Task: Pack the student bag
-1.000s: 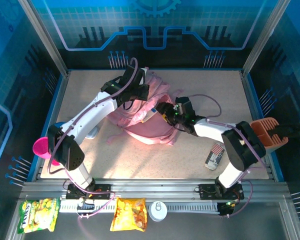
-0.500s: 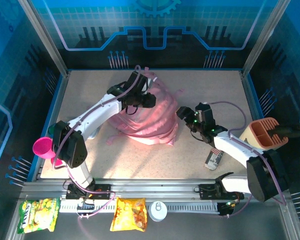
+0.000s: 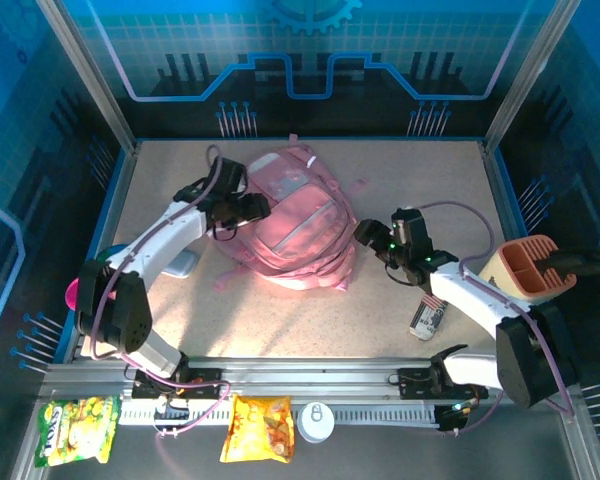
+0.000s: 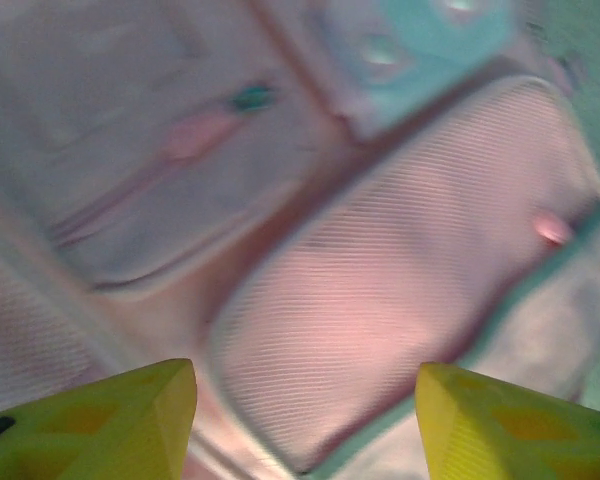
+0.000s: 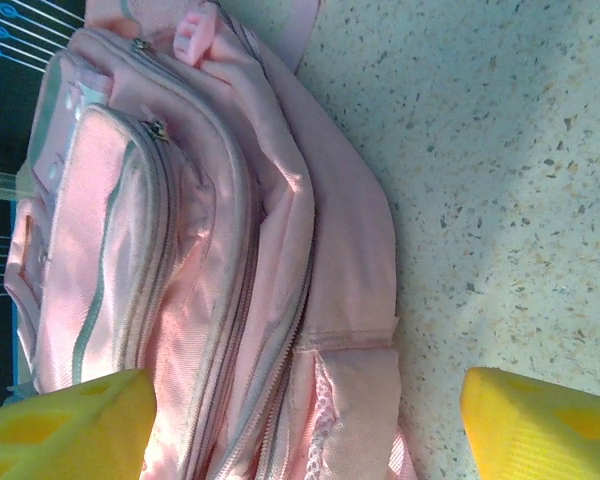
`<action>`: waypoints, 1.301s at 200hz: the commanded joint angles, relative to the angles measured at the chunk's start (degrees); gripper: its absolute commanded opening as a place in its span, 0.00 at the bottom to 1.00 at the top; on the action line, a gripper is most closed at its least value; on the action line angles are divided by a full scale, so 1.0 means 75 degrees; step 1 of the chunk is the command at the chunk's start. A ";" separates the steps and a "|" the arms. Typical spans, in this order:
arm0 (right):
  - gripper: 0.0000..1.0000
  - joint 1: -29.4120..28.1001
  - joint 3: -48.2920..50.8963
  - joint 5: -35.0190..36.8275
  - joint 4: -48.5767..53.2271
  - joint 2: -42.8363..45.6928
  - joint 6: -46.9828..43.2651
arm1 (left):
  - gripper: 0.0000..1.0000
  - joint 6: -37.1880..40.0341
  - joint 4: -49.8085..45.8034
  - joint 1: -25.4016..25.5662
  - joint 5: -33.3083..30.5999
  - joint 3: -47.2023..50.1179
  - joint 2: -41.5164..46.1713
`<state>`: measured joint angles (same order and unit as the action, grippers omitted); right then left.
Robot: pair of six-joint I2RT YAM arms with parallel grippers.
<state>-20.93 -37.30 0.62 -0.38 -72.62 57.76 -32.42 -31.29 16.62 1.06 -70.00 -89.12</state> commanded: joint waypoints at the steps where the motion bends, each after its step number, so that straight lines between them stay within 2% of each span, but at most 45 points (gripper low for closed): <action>1: 0.81 -0.0033 -0.0284 -0.0277 0.0309 -0.0265 -0.0166 | 0.59 -0.1006 0.0287 -0.0524 -0.0163 0.0820 0.0454; 52: 0.80 -0.0083 -0.0493 -0.0778 0.0231 -0.0877 -0.0107 | 0.50 -0.2170 0.1503 -0.1607 0.0646 0.2531 0.0720; 103: 0.80 -0.0139 -0.0500 -0.1061 -0.0002 -0.1238 0.0056 | 0.48 -0.2362 0.1983 -0.1793 0.0617 0.2902 0.0233; 139: 0.78 -0.0139 -0.0540 -0.1190 -0.0028 -0.1366 0.0049 | 0.45 -0.2455 0.2523 -0.1806 0.1037 0.2824 -0.0299; 174: 0.68 -0.0130 -0.0971 -0.1421 0.0458 -0.1892 -0.0103 | 0.36 -0.2614 0.2740 -0.1800 0.1117 0.2787 -0.0484; 223: 0.53 -0.0065 -0.1592 -0.1620 0.0638 -0.2691 -0.0450 | 0.12 -0.2655 0.2917 -0.1778 0.1443 0.2807 -0.0497; 247: 0.47 0.0060 -0.2274 -0.1150 0.1517 -0.3087 -0.0856 | 0.02 -0.2593 0.2842 -0.1659 0.1596 0.2655 -0.0407; 260: 0.47 0.0161 -0.2587 -0.0758 0.1996 -0.3288 -0.1179 | 0.00 -0.2652 0.2785 -0.1459 0.1579 0.2616 -0.0365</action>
<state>-21.04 -51.40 -9.54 7.29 -94.50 53.87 -52.25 -11.62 3.64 9.39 -49.30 -92.62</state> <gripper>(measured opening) 0.473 0.050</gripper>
